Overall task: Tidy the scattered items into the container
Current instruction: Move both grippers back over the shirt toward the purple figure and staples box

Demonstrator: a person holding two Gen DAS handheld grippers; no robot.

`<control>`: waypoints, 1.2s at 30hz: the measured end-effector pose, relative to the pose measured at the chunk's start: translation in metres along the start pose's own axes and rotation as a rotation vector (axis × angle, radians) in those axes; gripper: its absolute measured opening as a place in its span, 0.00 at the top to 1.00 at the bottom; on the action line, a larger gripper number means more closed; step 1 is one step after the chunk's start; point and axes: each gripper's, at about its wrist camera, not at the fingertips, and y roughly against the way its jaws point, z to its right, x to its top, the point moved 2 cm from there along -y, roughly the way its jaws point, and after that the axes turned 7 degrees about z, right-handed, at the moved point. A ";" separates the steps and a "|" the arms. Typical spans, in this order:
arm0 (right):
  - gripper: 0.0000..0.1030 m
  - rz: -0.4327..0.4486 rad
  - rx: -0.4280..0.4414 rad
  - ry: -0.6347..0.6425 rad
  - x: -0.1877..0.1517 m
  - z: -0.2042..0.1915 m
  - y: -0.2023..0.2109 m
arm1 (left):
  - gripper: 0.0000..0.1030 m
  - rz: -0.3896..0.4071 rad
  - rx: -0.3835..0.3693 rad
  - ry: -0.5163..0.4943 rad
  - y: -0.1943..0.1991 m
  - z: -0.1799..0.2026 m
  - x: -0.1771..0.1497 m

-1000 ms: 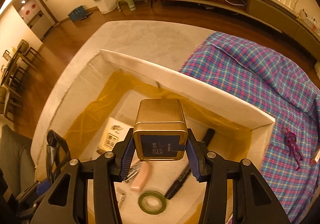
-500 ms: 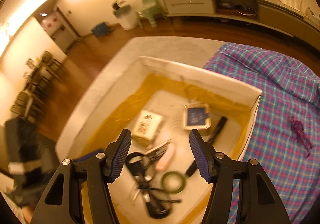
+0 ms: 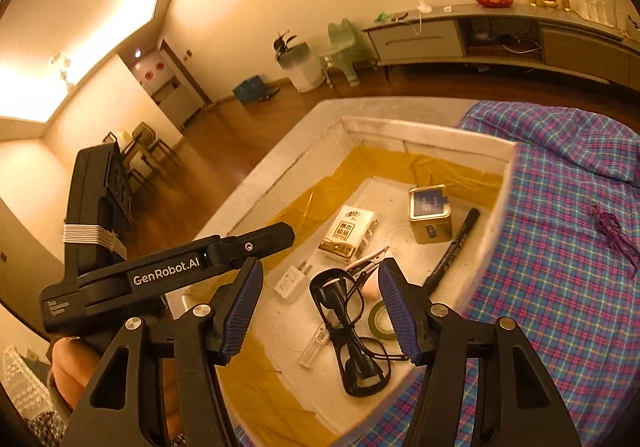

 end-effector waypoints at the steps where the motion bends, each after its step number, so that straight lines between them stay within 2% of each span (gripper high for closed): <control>1: 0.41 0.005 0.001 -0.002 0.000 0.002 0.005 | 0.53 0.003 -0.007 -0.008 0.002 0.005 -0.001; 8: 0.41 0.031 -0.019 -0.012 -0.006 0.022 0.040 | 0.53 -0.011 -0.050 -0.073 -0.001 0.043 -0.013; 16: 0.41 0.074 -0.080 -0.046 -0.005 0.068 0.079 | 0.53 -0.029 -0.071 -0.165 -0.015 0.085 -0.034; 21: 0.41 0.107 -0.151 -0.099 -0.002 0.113 0.098 | 0.53 -0.069 -0.089 -0.212 -0.034 0.115 -0.051; 25: 0.41 0.133 -0.215 -0.199 0.000 0.163 0.112 | 0.51 -0.092 -0.098 -0.236 -0.050 0.137 -0.062; 27: 0.41 0.133 -0.240 -0.242 0.000 0.187 0.115 | 0.47 -0.055 -0.074 -0.279 -0.053 0.151 -0.065; 31: 0.41 0.132 -0.268 -0.295 -0.002 0.222 0.119 | 0.47 -0.080 -0.079 -0.276 -0.070 0.167 -0.076; 36: 0.41 0.149 -0.307 -0.338 0.000 0.258 0.129 | 0.47 -0.099 -0.095 -0.334 -0.090 0.198 -0.090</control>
